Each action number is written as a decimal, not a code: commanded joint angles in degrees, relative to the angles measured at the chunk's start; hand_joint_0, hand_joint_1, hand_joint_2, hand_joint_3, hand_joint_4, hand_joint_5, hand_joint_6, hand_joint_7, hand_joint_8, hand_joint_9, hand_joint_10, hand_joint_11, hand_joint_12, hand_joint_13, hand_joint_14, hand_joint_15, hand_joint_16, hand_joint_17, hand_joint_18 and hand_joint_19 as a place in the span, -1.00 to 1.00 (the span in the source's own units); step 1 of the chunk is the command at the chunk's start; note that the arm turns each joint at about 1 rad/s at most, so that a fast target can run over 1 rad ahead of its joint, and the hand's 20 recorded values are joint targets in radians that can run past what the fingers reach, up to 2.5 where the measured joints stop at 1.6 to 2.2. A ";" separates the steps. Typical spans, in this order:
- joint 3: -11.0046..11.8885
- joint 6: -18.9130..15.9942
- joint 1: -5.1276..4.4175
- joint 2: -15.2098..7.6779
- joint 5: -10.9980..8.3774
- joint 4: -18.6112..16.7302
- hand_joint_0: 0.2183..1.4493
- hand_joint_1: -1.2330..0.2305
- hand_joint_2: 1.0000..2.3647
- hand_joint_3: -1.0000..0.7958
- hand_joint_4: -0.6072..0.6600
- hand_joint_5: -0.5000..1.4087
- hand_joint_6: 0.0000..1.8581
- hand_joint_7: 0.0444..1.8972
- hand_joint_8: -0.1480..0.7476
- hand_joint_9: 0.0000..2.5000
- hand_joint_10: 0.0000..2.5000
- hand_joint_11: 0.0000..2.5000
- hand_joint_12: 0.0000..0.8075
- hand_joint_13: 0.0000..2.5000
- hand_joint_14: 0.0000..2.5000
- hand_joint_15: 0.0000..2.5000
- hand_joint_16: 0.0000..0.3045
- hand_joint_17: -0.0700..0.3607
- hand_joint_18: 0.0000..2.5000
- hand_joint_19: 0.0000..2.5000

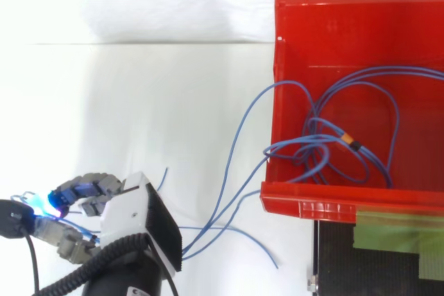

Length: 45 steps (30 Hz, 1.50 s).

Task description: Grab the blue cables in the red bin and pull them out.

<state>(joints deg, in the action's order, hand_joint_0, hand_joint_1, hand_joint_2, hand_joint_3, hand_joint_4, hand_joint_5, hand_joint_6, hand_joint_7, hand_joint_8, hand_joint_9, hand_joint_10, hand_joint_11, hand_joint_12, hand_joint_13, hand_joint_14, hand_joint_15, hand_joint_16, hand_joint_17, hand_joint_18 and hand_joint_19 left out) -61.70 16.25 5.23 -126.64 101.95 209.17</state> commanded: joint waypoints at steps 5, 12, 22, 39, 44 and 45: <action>0.00 1.29 -0.57 -0.01 0.18 -0.16 0.09 -0.38 -1.00 -1.00 -0.14 0.42 -0.04 -0.31 -0.16 -0.31 -0.99 -0.65 -0.26 -0.46 -0.99 -0.76 -0.76 -0.30 -0.58 -0.75; 0.00 9.64 -0.57 -0.01 0.26 0.19 0.09 -0.38 -1.00 -1.00 -0.14 0.42 -0.05 -0.31 -0.17 -0.27 -0.98 -0.57 -0.27 -0.36 -0.99 -0.67 -0.76 -0.29 -0.53 -0.73; 0.00 12.80 -0.57 0.08 0.53 0.19 0.10 -0.38 -1.00 -1.00 -0.13 0.41 -0.04 -0.31 -0.16 -0.23 -0.98 -0.49 -0.24 -0.15 -0.98 -0.39 -0.76 -0.29 -0.46 -0.68; 0.00 14.12 -0.49 -0.01 0.53 0.19 0.11 -0.38 -1.00 -1.00 -0.13 0.41 -0.05 -0.31 -0.15 -0.22 -0.98 -0.48 -0.36 0.14 -0.98 0.18 -0.74 -0.27 -0.36 -0.55; 0.00 16.14 -0.57 -0.01 0.62 -0.16 0.11 -0.38 -1.00 -1.00 -0.13 0.41 -0.05 -0.32 -0.16 -0.19 -0.98 -0.45 -0.39 0.17 -0.99 0.28 -0.74 -0.27 -0.34 -0.54; 0.00 17.20 -0.57 -0.01 0.62 -0.60 0.11 -0.38 -1.00 -1.00 -0.12 0.41 -0.06 -0.30 -0.16 -0.18 -0.98 -0.44 -0.39 0.19 -0.99 0.31 -0.74 -0.27 -0.34 -0.53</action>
<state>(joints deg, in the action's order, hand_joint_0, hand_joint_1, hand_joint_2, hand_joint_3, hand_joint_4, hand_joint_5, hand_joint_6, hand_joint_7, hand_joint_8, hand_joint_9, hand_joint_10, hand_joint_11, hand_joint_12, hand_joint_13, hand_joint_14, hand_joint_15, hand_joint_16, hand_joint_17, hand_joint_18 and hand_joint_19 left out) -61.70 31.55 4.69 -126.65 102.54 209.17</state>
